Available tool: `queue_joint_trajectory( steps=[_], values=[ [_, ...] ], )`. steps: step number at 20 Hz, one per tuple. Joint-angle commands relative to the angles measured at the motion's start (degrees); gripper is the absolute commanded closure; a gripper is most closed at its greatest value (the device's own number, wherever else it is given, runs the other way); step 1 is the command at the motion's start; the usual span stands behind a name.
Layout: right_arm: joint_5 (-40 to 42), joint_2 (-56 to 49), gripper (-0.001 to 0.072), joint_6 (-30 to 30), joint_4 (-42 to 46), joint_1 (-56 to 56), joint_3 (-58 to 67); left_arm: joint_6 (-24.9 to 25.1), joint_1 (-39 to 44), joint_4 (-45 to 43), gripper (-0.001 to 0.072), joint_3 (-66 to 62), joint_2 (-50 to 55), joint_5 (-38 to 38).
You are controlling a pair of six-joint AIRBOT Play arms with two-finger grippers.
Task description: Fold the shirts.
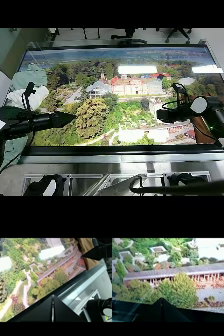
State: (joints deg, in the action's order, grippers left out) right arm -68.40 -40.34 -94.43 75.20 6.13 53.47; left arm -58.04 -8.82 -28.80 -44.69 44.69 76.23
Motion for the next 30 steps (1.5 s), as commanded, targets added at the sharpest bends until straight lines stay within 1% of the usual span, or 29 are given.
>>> queue_joint_trajectory(
  steps=[1,4,6,8,9,10,11,12,13,17,18,20,21,23,24,27,30],
  values=[
    [0.0,0.02,0.0694,-0.02,0.0,0.04,-0.02,-0.15,-0.02,-0.07,0.0692,0.02,-0.04,0.33],
    [0.0,0.02,0.0694,-0.02,0.0,0.04,-0.02,-0.13,-0.02,-0.11,0.0692,0.0,-0.04,0.04],
    [0.02,0.02,0.0694,-0.02,0.0,0.04,-0.02,-0.33,-0.02,-3.76,0.0692,-2.62,0.72,-2.73],
    [0.0,0.02,0.0694,-0.02,-0.02,0.04,-0.02,-3.98,-0.04,-14.12,0.0691,-10.78,4.9,-3.19],
    [0.02,0.02,0.0694,-0.02,0.0,0.04,-0.02,-6.71,-0.02,-22.32,0.068,-17.51,8.98,-3.96],
    [0.02,0.02,0.0694,-0.02,0.0,0.04,-0.02,-7.98,-0.02,-27.23,0.0378,-21.92,12.0,-5.38],
    [0.02,0.02,0.0694,-0.02,0.0,0.04,-0.02,-9.03,-0.04,-33.59,0.0006,-27.85,16.74,-9.11],
    [0.0,0.02,0.0694,-0.02,0.0,0.04,-0.02,-9.05,-0.04,-37.75,0.0005,-31.95,20.35,-11.8],
    [0.0,0.02,0.0694,-0.02,-0.02,0.04,-0.02,-9.09,-0.04,-42.99,0.0005,-36.98,25.64,-16.52],
    [0.02,0.02,0.0694,-0.02,0.0,0.04,-0.02,-9.07,-0.04,-59.52,0.0005,-47.45,41.79,-36.72],
    [0.02,0.02,0.0694,-0.02,-0.02,0.04,-0.02,-9.05,-0.04,-63.8,0.0005,-50.45,46.66,-40.24],
    [0.02,0.02,0.0694,-0.02,0.0,0.04,-0.02,-9.11,-0.07,-70.69,0.0006,-57.07,56.28,-42.66],
    [0.02,0.02,0.0694,-0.02,0.0,0.04,-0.02,-9.25,-0.55,-72.15,0.0005,-60.41,60.98,-43.12],
    [0.02,0.02,0.0694,-0.02,0.0,0.04,-0.02,-13.18,-2.45,-71.84,0.0006,-66.49,69.99,-44.26],
    [0.0,0.02,0.0694,-0.02,-0.02,0.04,-0.02,-14.05,-3.41,-71.84,0.0006,-68.72,73.5,-44.98],
    [0.0,0.02,0.0694,-0.02,0.0,0.04,-0.02,-14.25,-6.34,-71.84,0.0006,-73.53,81.64,-46.49],
    [0.02,0.02,0.0694,-0.02,0.0,0.04,-0.02,-14.49,-8.02,-71.84,0.0006,-70.66,84.56,-54.77]
  ],
)
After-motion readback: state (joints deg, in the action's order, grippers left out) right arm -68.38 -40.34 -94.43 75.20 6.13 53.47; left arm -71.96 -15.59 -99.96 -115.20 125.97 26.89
